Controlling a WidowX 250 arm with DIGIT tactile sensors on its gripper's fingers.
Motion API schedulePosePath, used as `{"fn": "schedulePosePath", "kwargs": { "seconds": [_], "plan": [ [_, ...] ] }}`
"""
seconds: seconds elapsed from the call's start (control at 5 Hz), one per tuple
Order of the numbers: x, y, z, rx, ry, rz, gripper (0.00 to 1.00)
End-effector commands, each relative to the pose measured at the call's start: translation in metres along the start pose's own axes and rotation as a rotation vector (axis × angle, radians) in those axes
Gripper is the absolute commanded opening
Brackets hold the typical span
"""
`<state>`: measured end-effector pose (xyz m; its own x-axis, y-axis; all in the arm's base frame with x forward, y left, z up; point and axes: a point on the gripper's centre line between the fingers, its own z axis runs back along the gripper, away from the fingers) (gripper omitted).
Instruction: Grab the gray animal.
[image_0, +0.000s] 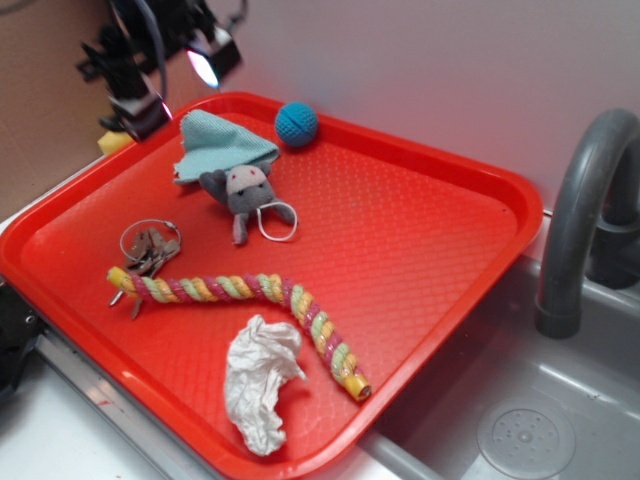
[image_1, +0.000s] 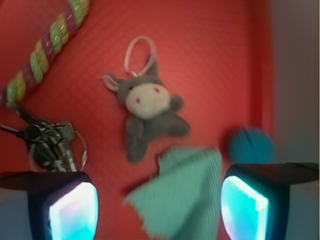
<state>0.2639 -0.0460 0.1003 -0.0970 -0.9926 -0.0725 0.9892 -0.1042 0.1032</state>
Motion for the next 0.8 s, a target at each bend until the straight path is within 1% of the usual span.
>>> {"fn": "schedulePosePath", "kwargs": {
  "seconds": [0.0, 0.2, 0.4, 0.6],
  "plan": [
    [0.028, 0.000, -0.040, -0.091, 0.010, -0.083, 1.00],
    [0.049, 0.005, -0.063, -0.121, -0.018, -0.084, 1.00],
    [0.066, 0.004, -0.073, -0.157, -0.021, -0.093, 1.00],
    [0.071, -0.003, -0.075, -0.147, -0.006, -0.115, 0.00]
  ]
}}
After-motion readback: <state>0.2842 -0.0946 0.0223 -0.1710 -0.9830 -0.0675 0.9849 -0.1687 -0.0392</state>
